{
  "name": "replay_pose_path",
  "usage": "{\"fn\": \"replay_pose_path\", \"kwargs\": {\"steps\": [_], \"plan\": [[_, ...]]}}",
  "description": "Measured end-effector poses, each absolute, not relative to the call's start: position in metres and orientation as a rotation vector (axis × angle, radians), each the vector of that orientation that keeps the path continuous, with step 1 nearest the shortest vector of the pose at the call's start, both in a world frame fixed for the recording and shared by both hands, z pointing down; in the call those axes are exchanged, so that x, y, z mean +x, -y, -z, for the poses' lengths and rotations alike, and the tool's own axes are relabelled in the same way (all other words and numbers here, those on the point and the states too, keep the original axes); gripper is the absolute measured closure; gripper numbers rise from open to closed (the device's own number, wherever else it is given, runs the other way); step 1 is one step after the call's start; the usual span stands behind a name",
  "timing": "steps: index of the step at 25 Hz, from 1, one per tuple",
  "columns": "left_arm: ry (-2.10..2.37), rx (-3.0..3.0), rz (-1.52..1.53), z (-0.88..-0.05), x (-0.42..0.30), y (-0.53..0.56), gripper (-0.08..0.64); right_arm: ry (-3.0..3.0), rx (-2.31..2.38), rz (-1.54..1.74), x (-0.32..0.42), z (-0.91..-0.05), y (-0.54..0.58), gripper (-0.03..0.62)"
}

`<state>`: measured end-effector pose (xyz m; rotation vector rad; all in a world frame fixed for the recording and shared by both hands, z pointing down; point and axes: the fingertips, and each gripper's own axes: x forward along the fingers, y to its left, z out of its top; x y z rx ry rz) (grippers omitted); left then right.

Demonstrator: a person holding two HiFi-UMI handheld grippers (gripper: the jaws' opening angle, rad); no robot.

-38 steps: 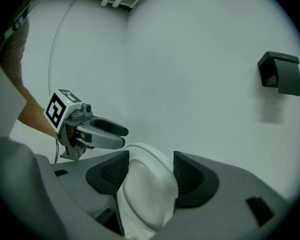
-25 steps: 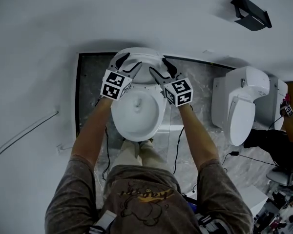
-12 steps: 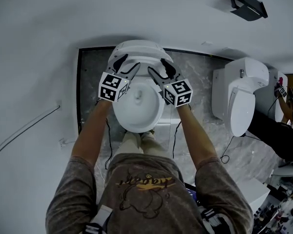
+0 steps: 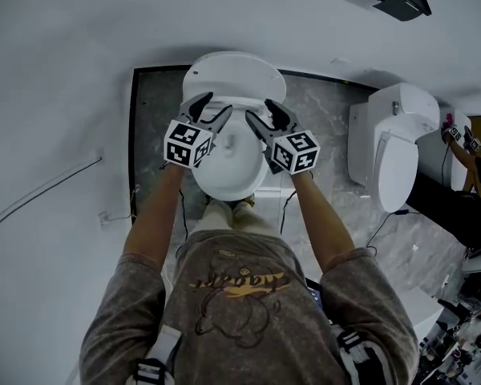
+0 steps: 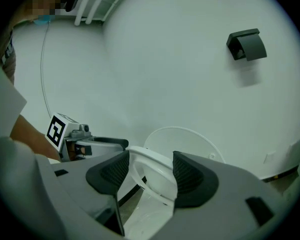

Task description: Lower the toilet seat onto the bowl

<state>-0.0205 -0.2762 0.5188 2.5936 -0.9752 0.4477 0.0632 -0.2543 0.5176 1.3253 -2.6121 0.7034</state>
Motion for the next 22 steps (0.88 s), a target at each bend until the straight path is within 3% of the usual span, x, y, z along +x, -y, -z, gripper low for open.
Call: {"fn": "replay_pose_path", "kwargs": {"steps": [5, 9, 13, 19, 22], "plan": [[0.931, 2.548, -0.414, -0.521, -0.028, 0.249, 0.321, 2.606, 1.340, -0.796, 0.065, -0.521, 0.229, 0.322], [0.895, 2.503, -0.413, -0.525, -0.034, 0.230, 0.341, 2.596, 1.340, -0.853, 0.067, -0.526, 0.210, 0.359], [0.873, 2.451, -0.417, -0.532, -0.041, 0.213, 0.381, 2.574, 1.326, -0.924, 0.071, -0.535, 0.193, 0.415], [0.925, 2.399, -0.488, -0.548, -0.054, 0.190, 0.508, 2.502, 1.329, -0.972, 0.076, -0.552, 0.167, 0.517], [0.930, 2.379, -0.497, -0.554, -0.058, 0.174, 0.512, 2.467, 1.339, -0.981, 0.076, -0.559, 0.153, 0.552]]}}
